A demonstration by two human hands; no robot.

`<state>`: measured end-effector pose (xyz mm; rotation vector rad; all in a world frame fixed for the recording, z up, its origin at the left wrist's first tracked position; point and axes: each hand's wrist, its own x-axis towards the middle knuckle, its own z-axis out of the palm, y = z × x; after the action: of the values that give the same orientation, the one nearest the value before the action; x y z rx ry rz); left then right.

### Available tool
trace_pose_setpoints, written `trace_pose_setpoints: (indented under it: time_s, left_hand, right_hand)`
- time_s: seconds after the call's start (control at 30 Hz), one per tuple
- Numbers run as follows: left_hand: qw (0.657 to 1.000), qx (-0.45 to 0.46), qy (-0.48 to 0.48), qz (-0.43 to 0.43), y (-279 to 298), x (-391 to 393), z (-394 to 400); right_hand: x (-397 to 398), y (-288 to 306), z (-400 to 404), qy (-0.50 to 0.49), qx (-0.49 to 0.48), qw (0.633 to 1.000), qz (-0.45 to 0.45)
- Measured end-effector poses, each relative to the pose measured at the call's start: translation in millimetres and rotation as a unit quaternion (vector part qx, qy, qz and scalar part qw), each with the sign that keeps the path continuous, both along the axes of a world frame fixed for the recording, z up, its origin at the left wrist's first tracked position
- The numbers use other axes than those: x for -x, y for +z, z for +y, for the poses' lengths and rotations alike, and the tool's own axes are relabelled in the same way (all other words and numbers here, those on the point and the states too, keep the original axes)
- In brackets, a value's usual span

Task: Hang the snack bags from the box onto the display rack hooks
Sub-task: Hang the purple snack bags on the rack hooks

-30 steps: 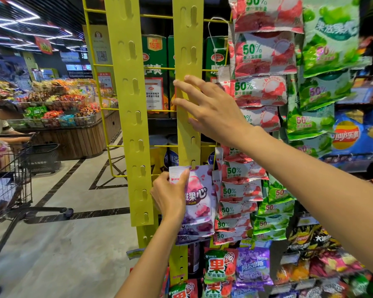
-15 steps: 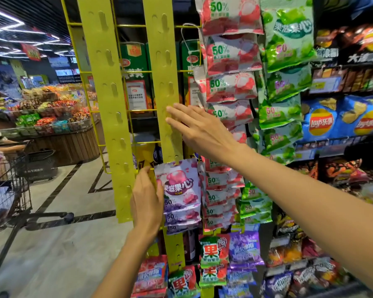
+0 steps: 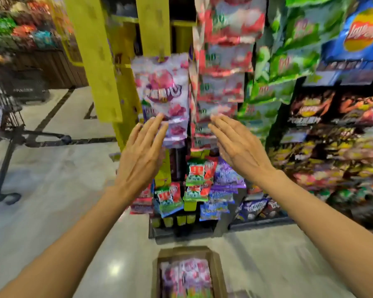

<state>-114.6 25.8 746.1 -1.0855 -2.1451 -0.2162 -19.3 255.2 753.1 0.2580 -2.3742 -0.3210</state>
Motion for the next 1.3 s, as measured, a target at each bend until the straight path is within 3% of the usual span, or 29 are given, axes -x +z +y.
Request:
trace_pose_setpoints:
  time_s: [0.2,0.4,0.53,0.63,0.8,0.97,1.13,1.3]
  left_hand:
    - [0.995,0.043,-0.005,-0.089,-131,-24,3]
    - [0.967,0.139,0.023,-0.214,-314,-45,-8]
    - [0.936,0.192,0.037,-0.293,-442,-63,-27]
    - [0.907,0.179,0.064,-0.376,-528,-81,-38]
    - [0.843,0.146,0.132,-0.501,-642,-100,-40]
    - [0.753,0.107,0.224,-0.610,-752,-102,-36]
    - [0.642,0.013,0.350,-0.682,-820,-92,-17]
    - [0.583,-0.078,0.403,-0.701,-849,-86,2]
  right_hand:
    - [-41,-144,21,-0.051,0.061,0.987,-0.139]
    - [-70,-317,24,-0.082,0.144,0.955,-0.248]
    - [-89,-447,13,-0.128,0.228,0.911,-0.318]
    - [-102,-538,-2,-0.166,0.300,0.857,-0.385]
    - [-104,-674,-32,-0.192,0.368,0.783,-0.464]
    - [-91,-780,-57,-0.242,0.439,0.719,-0.481]
    - [-67,-831,-89,-0.318,0.507,0.652,-0.466]
    - [-53,-844,-122,-0.370,0.571,0.621,-0.389]
